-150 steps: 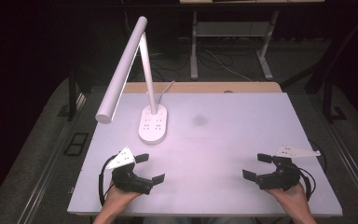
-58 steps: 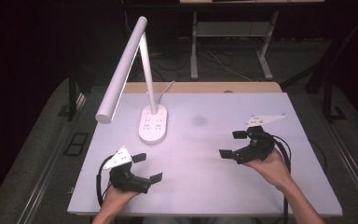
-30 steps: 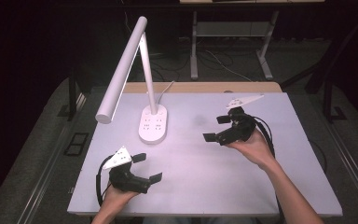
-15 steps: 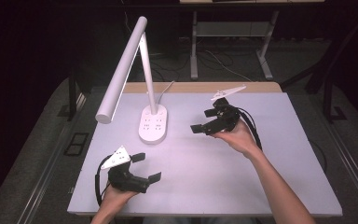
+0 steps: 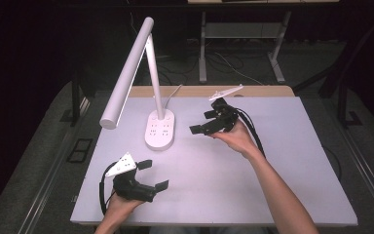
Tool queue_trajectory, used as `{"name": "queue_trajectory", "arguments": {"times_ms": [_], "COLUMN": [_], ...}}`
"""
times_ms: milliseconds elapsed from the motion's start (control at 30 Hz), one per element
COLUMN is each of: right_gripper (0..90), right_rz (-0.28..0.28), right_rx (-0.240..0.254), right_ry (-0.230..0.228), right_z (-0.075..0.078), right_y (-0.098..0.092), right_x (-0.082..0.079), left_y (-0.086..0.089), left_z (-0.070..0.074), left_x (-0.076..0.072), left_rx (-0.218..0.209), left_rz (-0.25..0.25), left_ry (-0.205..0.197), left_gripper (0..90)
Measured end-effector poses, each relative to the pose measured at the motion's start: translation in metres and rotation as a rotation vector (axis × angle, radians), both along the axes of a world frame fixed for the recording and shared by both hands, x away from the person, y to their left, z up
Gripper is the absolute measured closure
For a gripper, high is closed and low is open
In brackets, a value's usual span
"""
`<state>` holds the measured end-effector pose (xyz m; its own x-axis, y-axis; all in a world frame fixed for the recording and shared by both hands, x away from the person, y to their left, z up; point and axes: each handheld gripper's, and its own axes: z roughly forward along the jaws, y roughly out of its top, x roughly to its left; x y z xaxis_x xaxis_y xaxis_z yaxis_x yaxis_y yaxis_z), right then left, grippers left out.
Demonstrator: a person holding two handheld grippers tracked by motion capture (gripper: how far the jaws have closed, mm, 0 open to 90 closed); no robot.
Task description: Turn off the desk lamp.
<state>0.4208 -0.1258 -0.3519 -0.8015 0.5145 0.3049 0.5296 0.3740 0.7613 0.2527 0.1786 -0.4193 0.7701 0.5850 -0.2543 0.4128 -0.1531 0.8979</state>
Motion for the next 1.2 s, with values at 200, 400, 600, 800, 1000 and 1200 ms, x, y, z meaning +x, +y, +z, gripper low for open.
{"name": "queue_trajectory", "arguments": {"times_ms": [200,400,600,800,1000,1200], "right_gripper": [0.9,1.5,6.5,12.8,19.9,35.2], "right_rz": [0.014,0.02,0.024,0.018,0.018,0.011], "right_rx": [-0.002,-0.009,0.003,-0.01,-0.02,-0.019], "right_ry": [0.014,0.023,0.03,0.042,0.056,0.071], "right_z": [-0.004,-0.007,-0.009,-0.011,-0.014,-0.017], "right_y": [0.015,0.032,0.041,0.049,0.056,0.063], "right_x": [0.009,0.022,0.032,0.044,0.054,0.065], "left_y": [0.001,0.002,0.004,0.006,0.006,0.003], "left_z": [0.0,0.0,0.001,0.0,0.001,0.0], "left_x": [0.0,0.0,0.0,0.001,0.0,-0.001], "left_rx": [-0.006,-0.01,-0.015,-0.029,-0.029,-0.027], "left_rz": [0.001,0.004,0.012,0.026,0.019,0.012], "left_ry": [0.004,-0.001,-0.002,0.002,-0.002,0.003], "left_gripper": [0.0,0.0,0.0,0.0,0.0,0.0]}}
